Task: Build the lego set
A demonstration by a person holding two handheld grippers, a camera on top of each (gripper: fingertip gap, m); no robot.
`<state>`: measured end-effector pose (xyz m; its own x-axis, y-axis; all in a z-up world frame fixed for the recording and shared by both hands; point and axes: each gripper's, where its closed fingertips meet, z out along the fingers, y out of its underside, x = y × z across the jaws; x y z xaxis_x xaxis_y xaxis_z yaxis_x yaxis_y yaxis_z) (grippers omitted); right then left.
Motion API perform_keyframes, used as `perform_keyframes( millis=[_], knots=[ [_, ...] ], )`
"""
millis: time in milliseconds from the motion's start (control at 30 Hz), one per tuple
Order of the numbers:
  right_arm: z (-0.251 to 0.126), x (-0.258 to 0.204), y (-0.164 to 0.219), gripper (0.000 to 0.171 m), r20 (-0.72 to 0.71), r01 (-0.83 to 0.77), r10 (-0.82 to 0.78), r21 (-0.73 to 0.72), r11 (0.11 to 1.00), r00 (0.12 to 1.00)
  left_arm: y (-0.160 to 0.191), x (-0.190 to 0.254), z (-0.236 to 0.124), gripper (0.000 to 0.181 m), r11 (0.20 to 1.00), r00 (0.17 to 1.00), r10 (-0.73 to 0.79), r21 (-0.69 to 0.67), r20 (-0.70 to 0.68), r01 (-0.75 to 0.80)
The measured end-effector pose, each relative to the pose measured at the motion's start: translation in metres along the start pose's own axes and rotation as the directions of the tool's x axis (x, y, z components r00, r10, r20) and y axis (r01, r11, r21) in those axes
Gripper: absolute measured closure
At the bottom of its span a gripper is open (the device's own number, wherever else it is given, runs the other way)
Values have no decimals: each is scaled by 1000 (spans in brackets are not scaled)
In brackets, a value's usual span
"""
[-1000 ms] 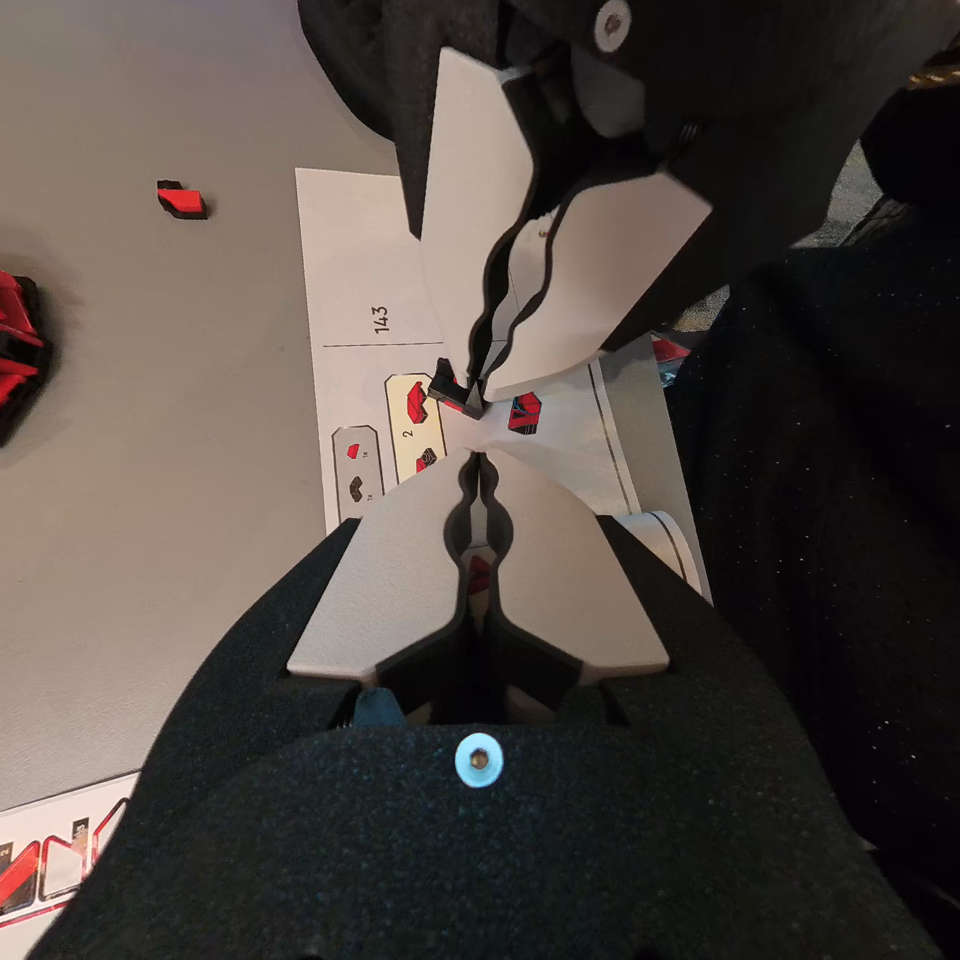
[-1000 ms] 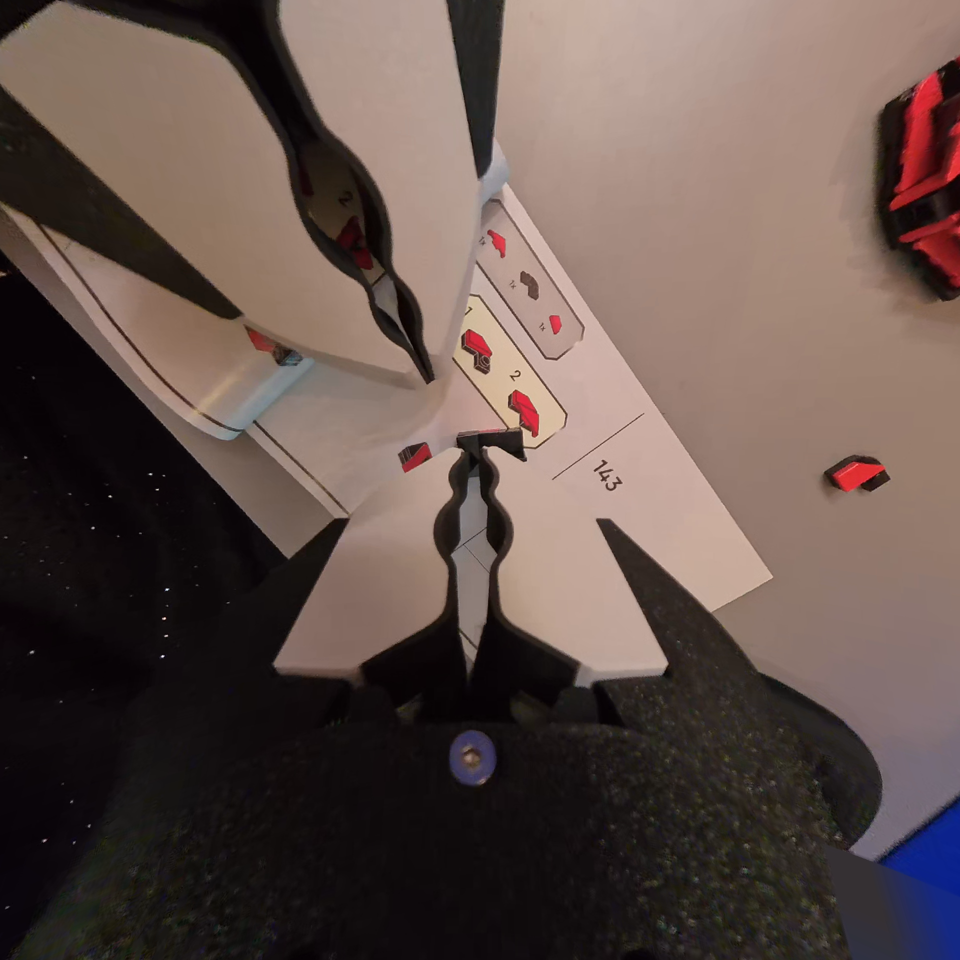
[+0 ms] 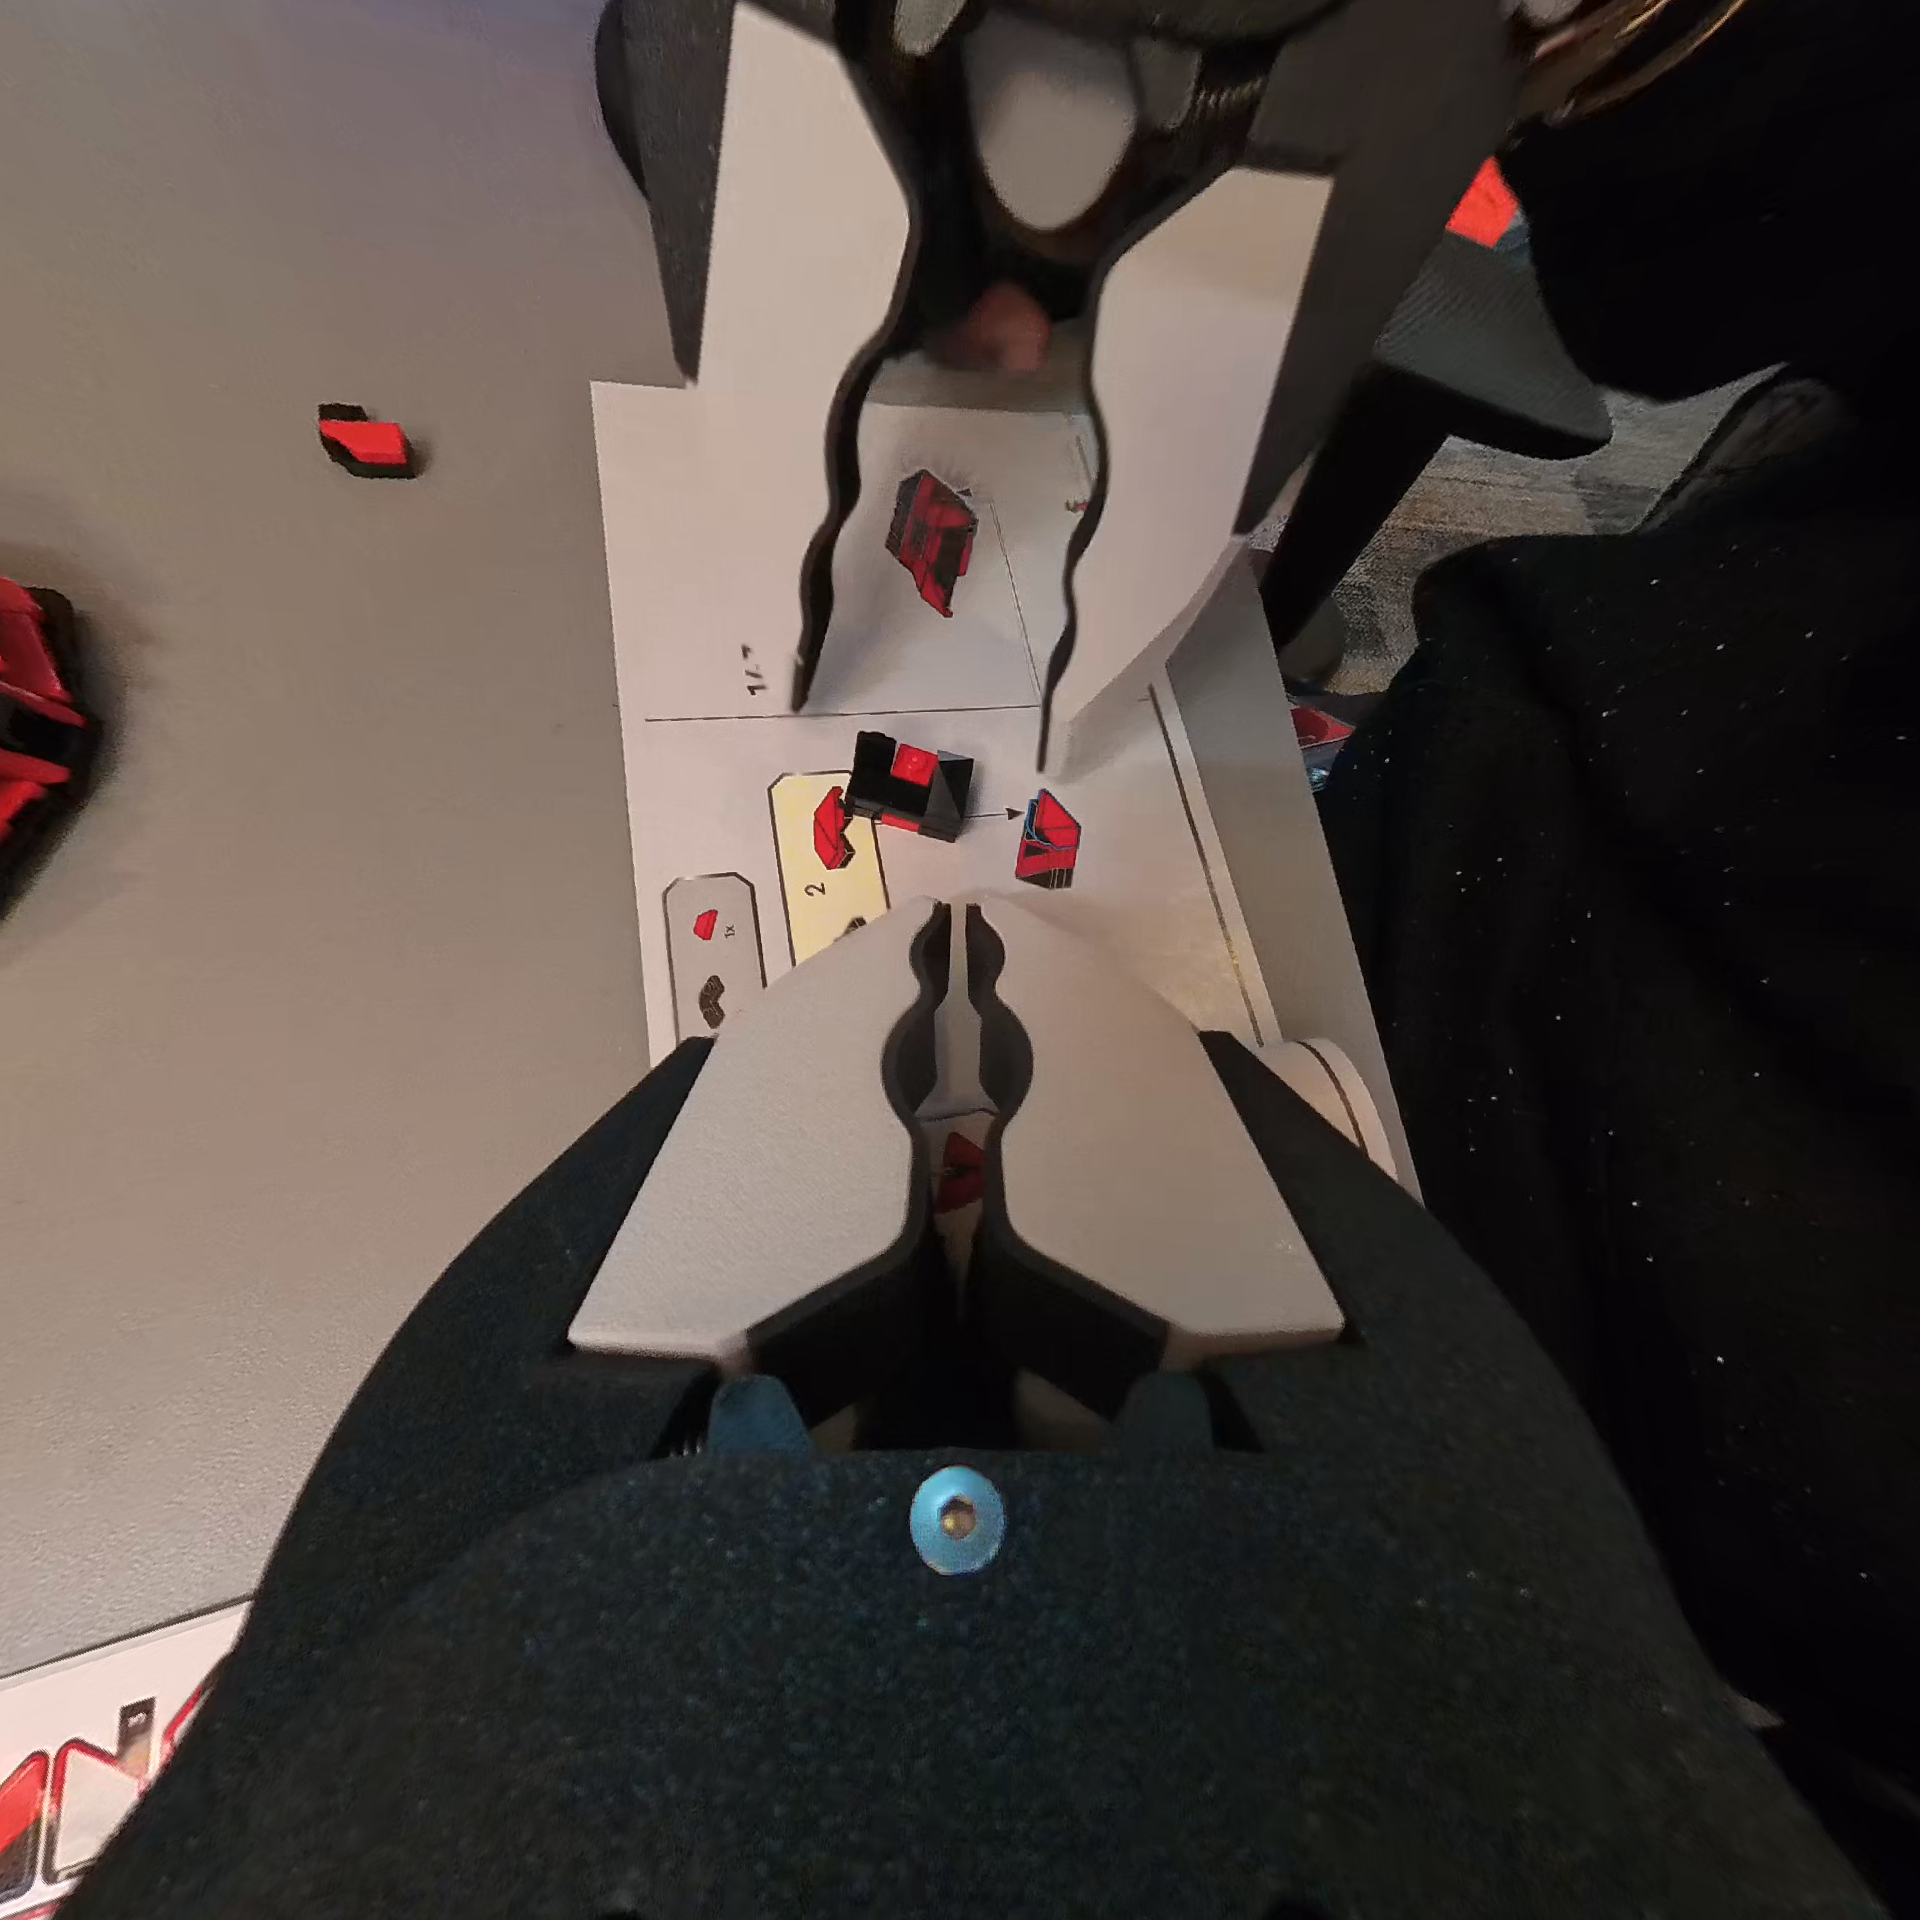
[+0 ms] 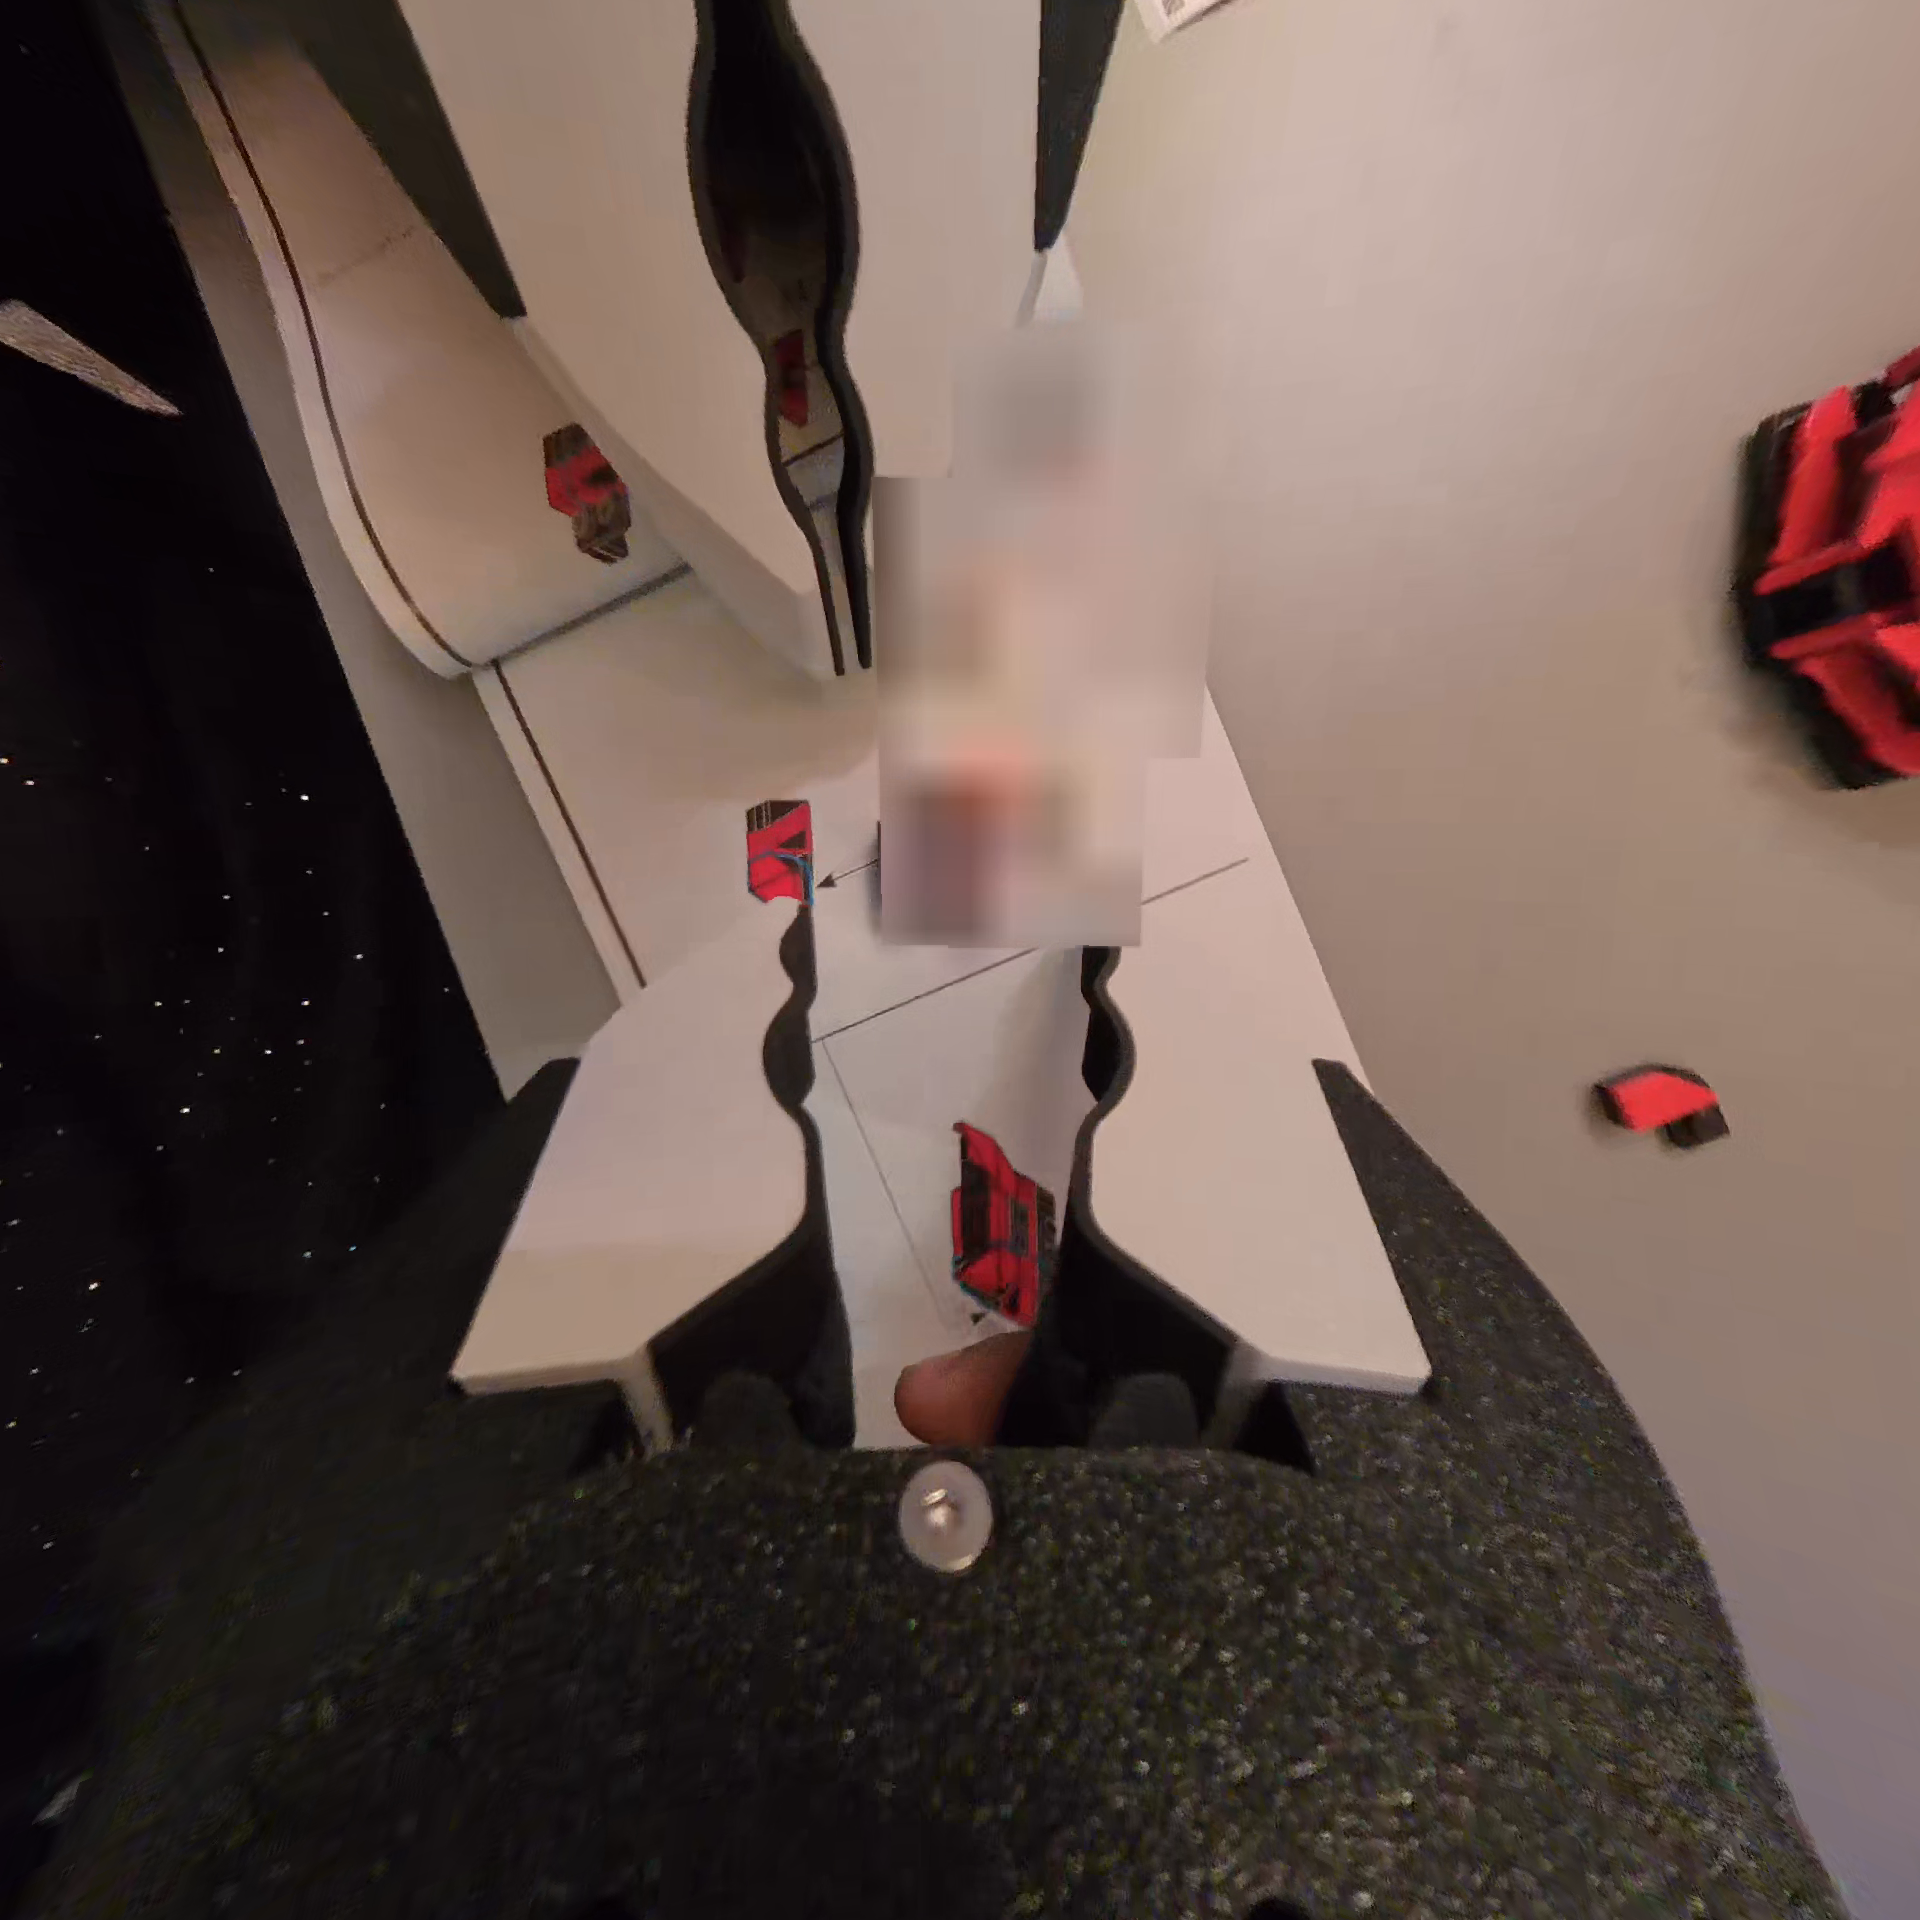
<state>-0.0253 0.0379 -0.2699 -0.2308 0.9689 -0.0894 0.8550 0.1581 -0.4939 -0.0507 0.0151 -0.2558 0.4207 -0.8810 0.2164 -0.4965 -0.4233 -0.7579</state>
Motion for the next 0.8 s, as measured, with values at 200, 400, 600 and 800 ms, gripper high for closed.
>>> perform_keyframes(
  millis=[200,400,600,800],
  knots=[
    [8,4,-6,147,21,47,-50,109,993,999,-7,-3,-5,170,997,999,48,53,24,-49],
    [-20,-14,-28,147,428,-250,132,232,940,894,-29,0,-25,152,894,886,392,125,250,-431],
    [-57,-42,-54,147,687,-333,115,193,923,717,-67,39,-41,151,696,708,559,219,432,-683],
    [-67,-55,-64,147,694,-278,84,172,945,715,-73,46,-43,160,650,602,621,99,502,-753]
  ],
)
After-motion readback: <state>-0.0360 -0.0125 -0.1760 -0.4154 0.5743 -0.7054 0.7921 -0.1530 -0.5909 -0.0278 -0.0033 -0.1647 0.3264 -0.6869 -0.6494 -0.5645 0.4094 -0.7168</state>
